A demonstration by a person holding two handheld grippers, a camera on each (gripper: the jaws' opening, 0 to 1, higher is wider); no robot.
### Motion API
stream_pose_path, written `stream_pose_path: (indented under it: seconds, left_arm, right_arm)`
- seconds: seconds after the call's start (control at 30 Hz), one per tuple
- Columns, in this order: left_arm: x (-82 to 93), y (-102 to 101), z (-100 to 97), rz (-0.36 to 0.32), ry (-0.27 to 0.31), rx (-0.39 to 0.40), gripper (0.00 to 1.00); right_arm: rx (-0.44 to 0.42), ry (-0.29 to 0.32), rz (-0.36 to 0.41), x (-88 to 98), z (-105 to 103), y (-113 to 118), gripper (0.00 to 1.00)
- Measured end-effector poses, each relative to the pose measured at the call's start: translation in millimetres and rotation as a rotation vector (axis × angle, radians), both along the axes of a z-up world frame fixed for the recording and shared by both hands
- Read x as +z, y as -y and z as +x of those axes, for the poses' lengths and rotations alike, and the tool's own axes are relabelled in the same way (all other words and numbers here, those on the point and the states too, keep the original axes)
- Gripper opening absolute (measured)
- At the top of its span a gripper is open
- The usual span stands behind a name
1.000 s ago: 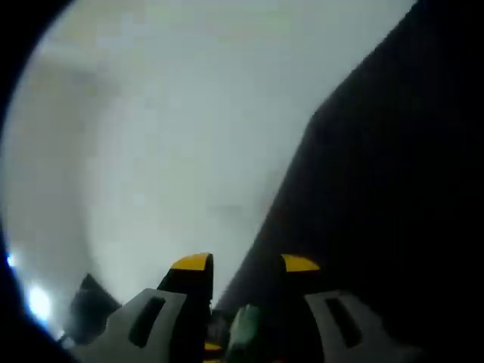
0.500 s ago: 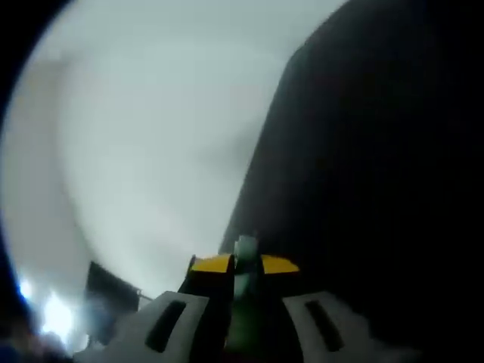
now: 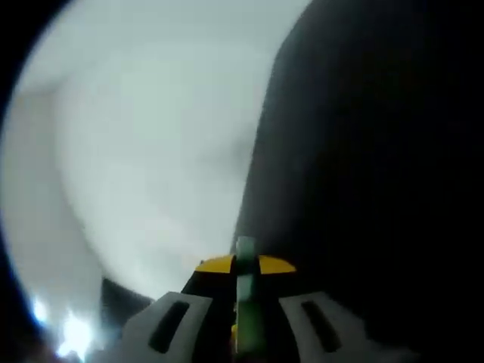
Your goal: Pick up the broom and sweep the trash on the tabletop into the dustpan.
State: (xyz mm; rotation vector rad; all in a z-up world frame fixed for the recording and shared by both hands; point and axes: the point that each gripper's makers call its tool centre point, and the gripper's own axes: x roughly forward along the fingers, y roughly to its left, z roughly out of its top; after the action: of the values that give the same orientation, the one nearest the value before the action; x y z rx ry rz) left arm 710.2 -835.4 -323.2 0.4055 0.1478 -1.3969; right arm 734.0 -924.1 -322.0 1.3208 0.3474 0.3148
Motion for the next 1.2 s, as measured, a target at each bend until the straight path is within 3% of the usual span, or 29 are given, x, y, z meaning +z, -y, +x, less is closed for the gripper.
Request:
stream_pose_path:
  seconds: [0.1,0.2,0.47,0.57,0.67,0.83,0.97,1.2]
  left_arm:
    - [5.8,3.0,9.9,-0.005,-0.001,0.018,0.06]
    - [12.4,14.4,12.3,-0.011,0.019,-0.015,0.06]
    - [7.6,40.7,9.1,0.069,0.077,-0.093,0.0]
    - [7.6,41.3,9.9,0.075,0.077,-0.094,0.0]
    - [6.5,42.7,12.9,0.071,0.02,-0.085,0.0]
    - [6.7,48.4,15.2,0.095,0.055,-0.104,0.0]
    - [7.9,50.4,15.0,0.123,0.048,-0.114,0.0]
    - [7.1,36.1,9.0,0.09,0.024,-0.09,0.0]
  right_arm:
    - [-0.003,0.011,0.014,1.6,0.3,0.4,0.12]
    - [-0.011,0.019,0.005,1.9,2.0,2.8,0.15]
    - [0.0,0.03,-0.002,0.2,-0.1,3.6,0.12]
    - [0.006,0.03,0.001,0.4,-0.6,3.0,0.12]
    - [0.01,0.034,-0.003,0.5,-0.6,0.6,0.12]
    - [0.015,0.039,-0.004,1.1,-1.5,0.2,0.12]
    - [0.015,0.04,-0.001,0.7,-1.8,-0.7,0.12]
    - [0.009,0.054,-0.002,1.0,-2.0,0.7,0.12]
